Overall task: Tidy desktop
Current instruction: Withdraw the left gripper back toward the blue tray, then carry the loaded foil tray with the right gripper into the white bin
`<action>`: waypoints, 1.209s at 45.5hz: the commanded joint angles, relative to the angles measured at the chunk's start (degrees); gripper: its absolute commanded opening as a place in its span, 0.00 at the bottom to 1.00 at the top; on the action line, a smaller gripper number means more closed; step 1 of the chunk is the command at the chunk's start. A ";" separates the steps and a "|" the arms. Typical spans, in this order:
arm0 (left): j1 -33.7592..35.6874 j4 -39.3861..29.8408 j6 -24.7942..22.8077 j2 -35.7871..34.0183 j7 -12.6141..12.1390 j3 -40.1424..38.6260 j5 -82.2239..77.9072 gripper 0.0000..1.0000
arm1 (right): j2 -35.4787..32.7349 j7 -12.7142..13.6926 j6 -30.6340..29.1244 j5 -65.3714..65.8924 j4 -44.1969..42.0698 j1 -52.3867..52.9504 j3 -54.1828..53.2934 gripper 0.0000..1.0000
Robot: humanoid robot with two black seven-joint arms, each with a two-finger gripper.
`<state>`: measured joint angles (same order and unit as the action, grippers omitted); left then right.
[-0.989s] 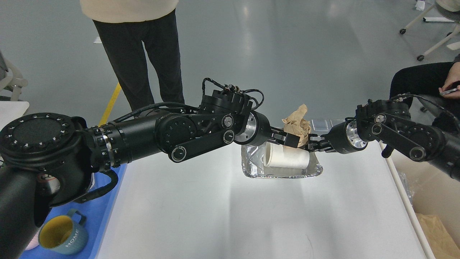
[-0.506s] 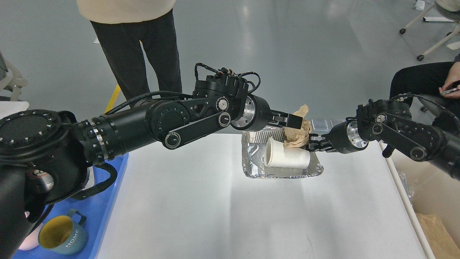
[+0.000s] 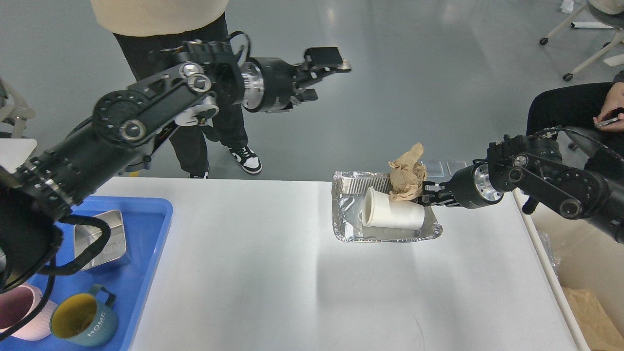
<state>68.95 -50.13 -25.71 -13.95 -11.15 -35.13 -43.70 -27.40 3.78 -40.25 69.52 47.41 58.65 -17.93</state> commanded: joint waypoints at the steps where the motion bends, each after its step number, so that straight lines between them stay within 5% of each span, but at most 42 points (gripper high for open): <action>1: -8.72 1.44 -1.09 -5.90 4.99 -8.54 5.55 0.96 | -0.20 0.00 0.00 0.00 -0.04 -0.02 0.00 0.00; 11: -19.72 10.22 -7.33 -8.46 6.06 -19.97 15.04 0.96 | -0.20 0.00 0.09 0.00 -0.12 -0.37 0.00 0.00; 32: -19.90 30.61 -7.95 -5.39 5.88 -22.27 22.25 0.96 | -0.02 0.00 0.09 0.09 -0.39 -0.81 0.00 0.00; 38: -20.43 31.85 -7.69 -1.87 6.23 -22.35 22.43 0.96 | -0.55 0.09 0.00 0.18 -0.56 -0.73 0.44 0.00; 55: -20.52 31.85 -6.28 -0.20 9.30 -22.35 22.52 0.96 | -16.98 0.26 0.00 0.18 -2.41 -2.66 0.70 0.00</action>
<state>48.49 -18.26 -31.81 -14.26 -3.13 -57.46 -21.32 -39.39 4.05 -40.25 69.71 46.05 57.02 -17.19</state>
